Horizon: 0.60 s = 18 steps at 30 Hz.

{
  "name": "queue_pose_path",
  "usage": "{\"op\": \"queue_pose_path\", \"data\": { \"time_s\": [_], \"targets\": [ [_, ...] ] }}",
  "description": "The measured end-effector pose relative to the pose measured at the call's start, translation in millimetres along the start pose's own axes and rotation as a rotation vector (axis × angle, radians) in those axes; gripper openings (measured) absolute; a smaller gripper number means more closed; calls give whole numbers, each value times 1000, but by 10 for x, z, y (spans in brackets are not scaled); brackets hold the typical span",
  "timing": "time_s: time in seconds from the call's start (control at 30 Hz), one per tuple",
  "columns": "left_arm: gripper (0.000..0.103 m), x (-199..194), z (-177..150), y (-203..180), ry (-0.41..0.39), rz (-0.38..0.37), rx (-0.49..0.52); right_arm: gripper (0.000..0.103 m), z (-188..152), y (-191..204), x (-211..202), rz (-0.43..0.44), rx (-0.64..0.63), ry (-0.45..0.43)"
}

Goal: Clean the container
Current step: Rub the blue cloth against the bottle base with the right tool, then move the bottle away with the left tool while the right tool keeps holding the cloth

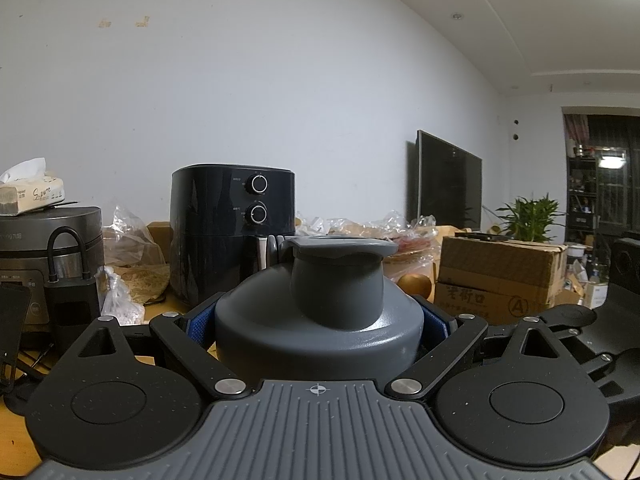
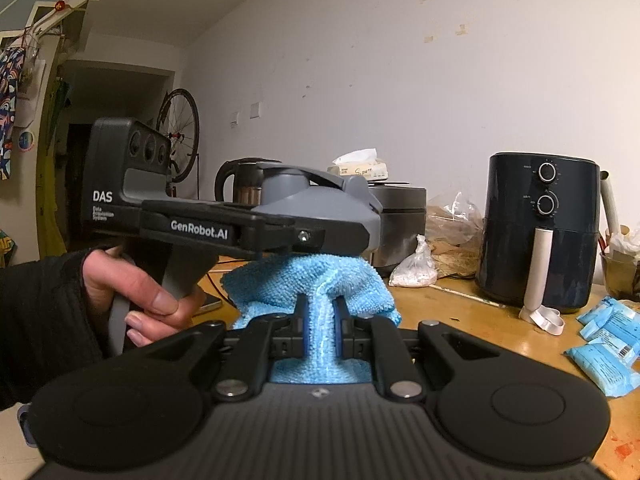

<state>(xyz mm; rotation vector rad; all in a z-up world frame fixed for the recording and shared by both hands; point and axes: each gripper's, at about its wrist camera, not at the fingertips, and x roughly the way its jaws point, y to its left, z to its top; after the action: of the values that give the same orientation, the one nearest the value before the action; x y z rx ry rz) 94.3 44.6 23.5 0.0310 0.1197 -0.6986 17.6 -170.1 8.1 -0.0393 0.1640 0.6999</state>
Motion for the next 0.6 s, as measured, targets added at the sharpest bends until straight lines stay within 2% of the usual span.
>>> {"op": "queue_pose_path", "data": {
  "time_s": [0.6],
  "targets": [
    [95, -7, 10, -22, 2, 9, -3, 5, -124, -24, -316, -56, 14, -32]
  ]
}}
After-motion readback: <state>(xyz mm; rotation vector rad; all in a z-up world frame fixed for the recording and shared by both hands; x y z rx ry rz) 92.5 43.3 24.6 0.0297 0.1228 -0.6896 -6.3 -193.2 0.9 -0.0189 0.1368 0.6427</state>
